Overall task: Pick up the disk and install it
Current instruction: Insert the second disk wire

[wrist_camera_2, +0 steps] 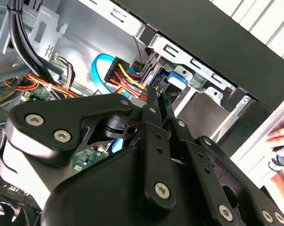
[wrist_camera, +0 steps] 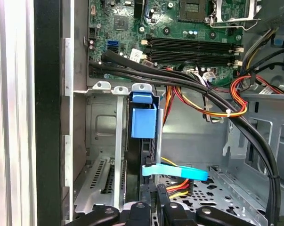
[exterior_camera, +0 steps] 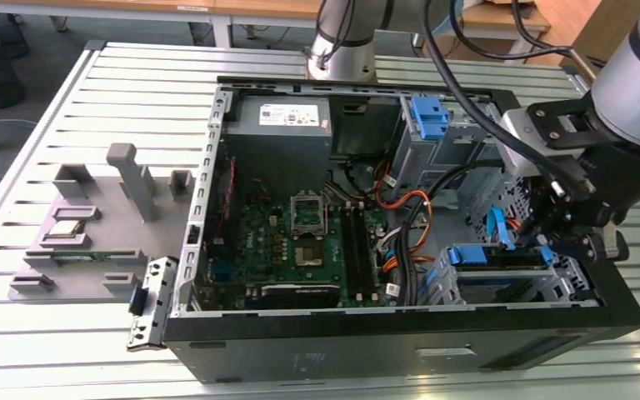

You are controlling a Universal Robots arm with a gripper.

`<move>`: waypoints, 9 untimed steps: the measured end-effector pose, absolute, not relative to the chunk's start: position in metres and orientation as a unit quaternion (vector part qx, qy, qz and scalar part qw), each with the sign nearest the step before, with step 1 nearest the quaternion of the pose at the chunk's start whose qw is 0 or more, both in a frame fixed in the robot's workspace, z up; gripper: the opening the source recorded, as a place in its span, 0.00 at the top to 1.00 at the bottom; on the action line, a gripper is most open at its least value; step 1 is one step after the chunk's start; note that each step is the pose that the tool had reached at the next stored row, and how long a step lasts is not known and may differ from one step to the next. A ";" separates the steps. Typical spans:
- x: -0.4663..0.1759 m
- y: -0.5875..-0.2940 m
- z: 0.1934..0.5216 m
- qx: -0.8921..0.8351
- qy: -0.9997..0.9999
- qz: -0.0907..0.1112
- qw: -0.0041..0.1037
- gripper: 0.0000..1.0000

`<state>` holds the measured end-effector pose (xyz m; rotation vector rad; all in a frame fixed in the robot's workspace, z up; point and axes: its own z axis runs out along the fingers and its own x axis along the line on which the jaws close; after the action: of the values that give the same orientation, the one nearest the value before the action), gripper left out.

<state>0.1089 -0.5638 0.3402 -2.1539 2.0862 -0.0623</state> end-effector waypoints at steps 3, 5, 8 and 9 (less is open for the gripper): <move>0.108 -0.565 0.338 -0.717 0.693 -0.023 0.074 0.83; 0.107 -0.565 0.337 -0.718 0.692 -0.025 0.076 0.83; 0.106 -0.565 0.335 -0.719 0.690 -0.028 0.079 0.83; 0.105 -0.565 0.335 -0.719 0.689 -0.029 0.079 0.83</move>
<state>0.1050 -0.5654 0.3349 -2.1525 2.0630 -0.0861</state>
